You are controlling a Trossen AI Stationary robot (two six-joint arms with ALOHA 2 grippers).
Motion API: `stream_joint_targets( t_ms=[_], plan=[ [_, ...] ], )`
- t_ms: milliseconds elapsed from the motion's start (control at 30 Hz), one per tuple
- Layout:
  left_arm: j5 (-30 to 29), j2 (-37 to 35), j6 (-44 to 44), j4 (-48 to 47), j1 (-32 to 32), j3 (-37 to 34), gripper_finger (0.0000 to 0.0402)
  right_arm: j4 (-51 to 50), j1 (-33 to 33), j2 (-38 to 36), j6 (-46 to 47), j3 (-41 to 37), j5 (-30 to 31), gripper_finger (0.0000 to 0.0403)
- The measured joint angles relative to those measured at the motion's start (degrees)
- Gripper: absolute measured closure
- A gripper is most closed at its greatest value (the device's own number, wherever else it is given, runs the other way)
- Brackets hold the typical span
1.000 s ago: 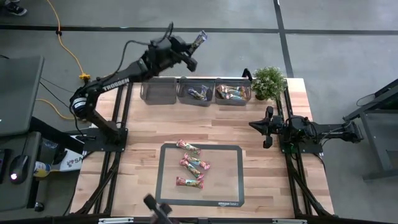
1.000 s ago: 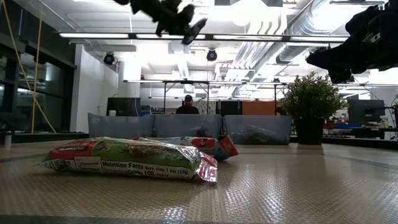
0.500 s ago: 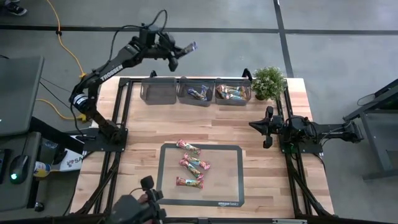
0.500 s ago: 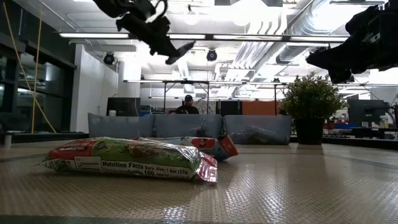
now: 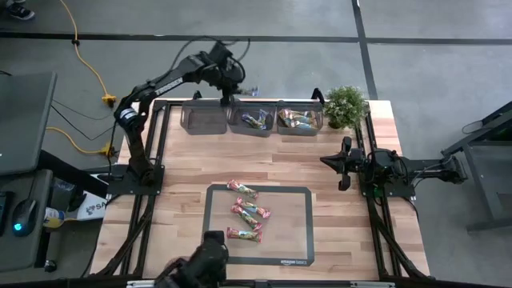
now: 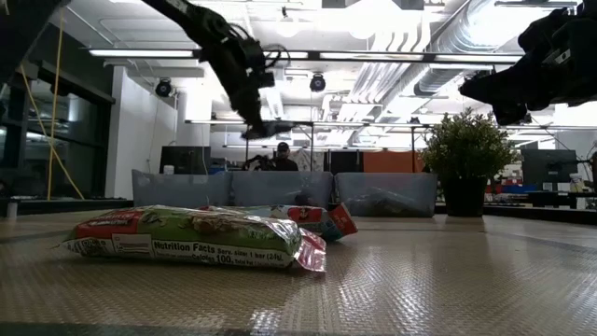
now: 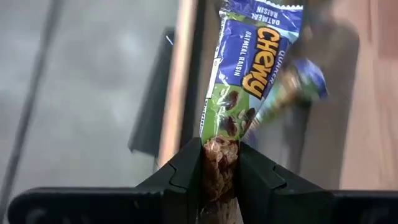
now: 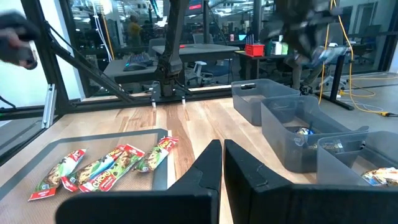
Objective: Pick and place Granola Bars by type
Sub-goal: Put the blue granola bar into the middle black bin
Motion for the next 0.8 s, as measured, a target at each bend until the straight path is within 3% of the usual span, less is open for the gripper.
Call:
stream_joint_targets(
  t_ms=[433, 800],
  plan=[
    [-10.65, 10.28, 3.76, -2.04, -7.27, 0.04, 0.0324, 0.04, 0.01, 0.00, 0.00, 0.00, 0.00, 0.0402],
    [-12.11, 12.09, -1.14, 2.81, -10.39, 0.09, 0.0319, 0.02, 0.01, 0.00, 0.00, 0.00, 0.00, 0.0402]
  ],
)
